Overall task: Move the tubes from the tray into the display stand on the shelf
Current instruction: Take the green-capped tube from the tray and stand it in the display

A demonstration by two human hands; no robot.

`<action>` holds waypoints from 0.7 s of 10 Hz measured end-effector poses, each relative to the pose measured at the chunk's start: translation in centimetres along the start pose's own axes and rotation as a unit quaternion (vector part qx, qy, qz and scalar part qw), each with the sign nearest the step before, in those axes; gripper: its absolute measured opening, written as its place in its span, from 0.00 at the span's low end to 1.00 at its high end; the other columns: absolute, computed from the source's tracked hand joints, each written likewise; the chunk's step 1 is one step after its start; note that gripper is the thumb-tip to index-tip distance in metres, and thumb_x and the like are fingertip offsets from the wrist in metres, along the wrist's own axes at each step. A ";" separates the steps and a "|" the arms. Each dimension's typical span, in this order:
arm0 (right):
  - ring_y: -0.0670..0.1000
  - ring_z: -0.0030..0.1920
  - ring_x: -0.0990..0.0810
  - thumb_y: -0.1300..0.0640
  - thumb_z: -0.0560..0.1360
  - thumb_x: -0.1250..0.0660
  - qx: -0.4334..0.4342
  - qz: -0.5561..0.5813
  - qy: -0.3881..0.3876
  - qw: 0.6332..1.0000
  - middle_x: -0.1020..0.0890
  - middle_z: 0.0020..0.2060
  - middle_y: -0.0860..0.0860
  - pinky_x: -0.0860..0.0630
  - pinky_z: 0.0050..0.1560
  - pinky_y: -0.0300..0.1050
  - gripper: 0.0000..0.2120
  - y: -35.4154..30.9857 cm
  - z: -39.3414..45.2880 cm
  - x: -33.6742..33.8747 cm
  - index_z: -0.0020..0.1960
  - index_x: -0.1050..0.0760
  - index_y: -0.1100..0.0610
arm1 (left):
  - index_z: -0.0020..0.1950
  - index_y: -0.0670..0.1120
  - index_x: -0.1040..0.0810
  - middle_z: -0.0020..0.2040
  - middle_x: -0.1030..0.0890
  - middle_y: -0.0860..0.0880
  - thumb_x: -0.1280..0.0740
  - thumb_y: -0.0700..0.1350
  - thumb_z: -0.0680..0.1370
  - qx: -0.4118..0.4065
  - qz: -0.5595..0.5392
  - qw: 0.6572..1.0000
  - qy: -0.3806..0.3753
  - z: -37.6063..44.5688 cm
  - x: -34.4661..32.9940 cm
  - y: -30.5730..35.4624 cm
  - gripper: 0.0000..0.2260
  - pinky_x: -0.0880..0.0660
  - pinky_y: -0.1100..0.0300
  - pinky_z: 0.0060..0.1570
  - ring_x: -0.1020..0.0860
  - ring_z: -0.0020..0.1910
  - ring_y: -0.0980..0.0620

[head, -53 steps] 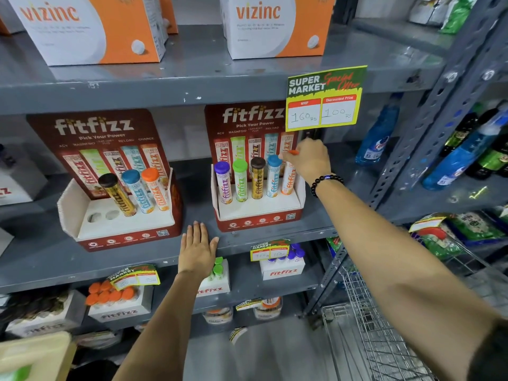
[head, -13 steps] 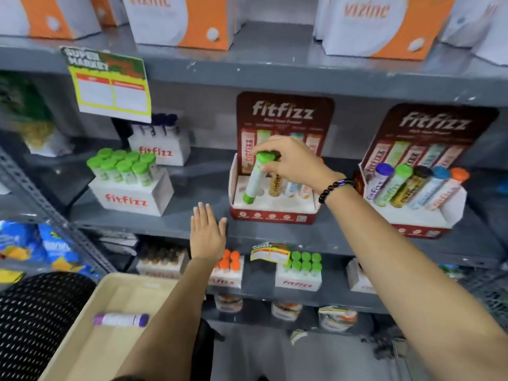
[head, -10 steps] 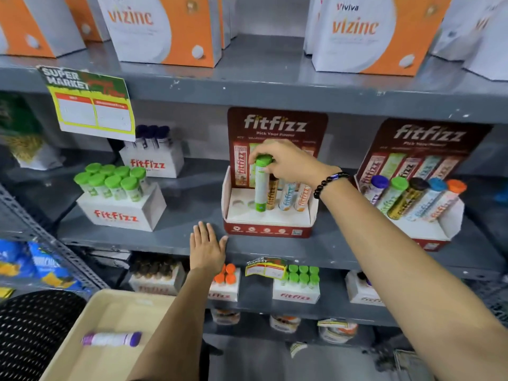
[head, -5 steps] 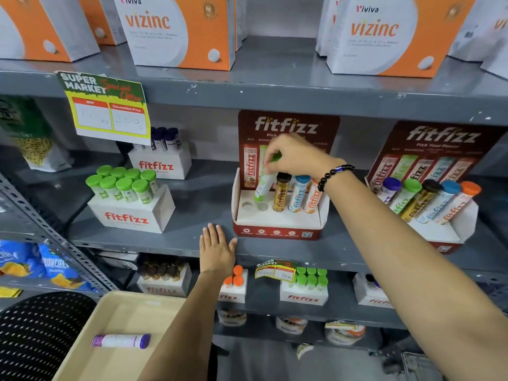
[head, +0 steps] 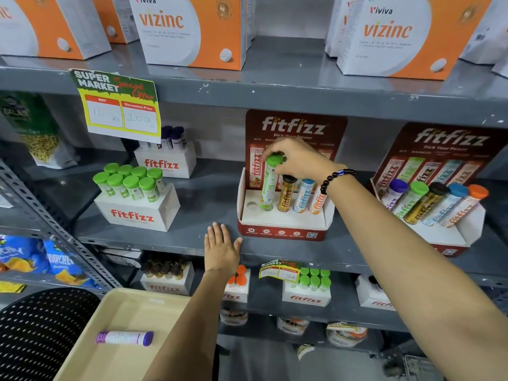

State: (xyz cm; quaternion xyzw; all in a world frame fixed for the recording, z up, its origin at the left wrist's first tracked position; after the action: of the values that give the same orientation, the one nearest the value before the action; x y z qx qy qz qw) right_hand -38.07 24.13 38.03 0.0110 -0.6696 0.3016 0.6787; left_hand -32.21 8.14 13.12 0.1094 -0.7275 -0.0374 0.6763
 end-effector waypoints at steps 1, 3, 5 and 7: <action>0.54 0.61 0.26 0.68 0.71 0.32 0.001 -0.013 0.003 1.000 0.22 0.61 0.51 0.27 0.62 0.51 0.17 0.1 0.1 0.0 0.54 0.20 0.50 | 0.75 0.40 0.59 0.77 0.57 0.39 0.59 0.56 0.81 0.000 -0.005 1.000 0.001 0.0 0.0 0.0 0.28 0.59 0.50 0.74 0.59 0.75 0.42; 0.52 0.55 0.24 0.68 0.69 0.31 -0.012 0.019 0.012 1.000 0.20 0.55 0.51 0.27 0.52 0.45 0.12 0.4 0.2 -0.7 0.45 0.19 0.51 | 0.75 0.40 0.59 0.77 0.57 0.39 0.59 0.57 0.81 0.001 -0.008 1.000 0.000 0.1 -0.1 -0.1 0.29 0.60 0.50 0.73 0.59 0.75 0.42; 0.53 0.57 0.24 0.63 0.70 0.29 -0.018 0.034 0.023 0.999 0.20 0.57 0.52 0.27 0.59 0.47 0.12 0.9 0.7 -1.2 0.53 0.20 0.54 | 0.75 0.41 0.59 0.77 0.58 0.40 0.59 0.57 0.81 0.006 -0.008 1.000 0.003 0.2 -0.3 -0.3 0.29 0.60 0.50 0.73 0.59 0.75 0.42; 0.54 0.62 0.28 0.64 0.72 0.31 -0.007 0.012 0.002 1.000 0.24 0.61 0.53 0.33 0.60 0.44 0.18 1.5 0.9 -2.1 0.61 0.24 0.56 | 0.75 0.41 0.59 0.77 0.57 0.40 0.59 0.58 0.80 0.007 -0.005 1.000 0.007 0.4 -0.6 -0.2 0.29 0.60 0.50 0.73 0.59 0.75 0.42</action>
State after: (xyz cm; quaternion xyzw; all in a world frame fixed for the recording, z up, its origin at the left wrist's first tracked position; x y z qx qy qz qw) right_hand -39.37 24.13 35.65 -0.0029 -0.6701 0.3053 0.6766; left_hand -32.51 8.07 12.43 0.1179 -0.7224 -0.0345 0.6805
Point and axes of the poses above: each hand's wrist, its own z-axis towards the middle knuckle, its own x-axis out of the back of the hand, y = z × x, the point moved 5 cm from there along z, towards the middle knuckle
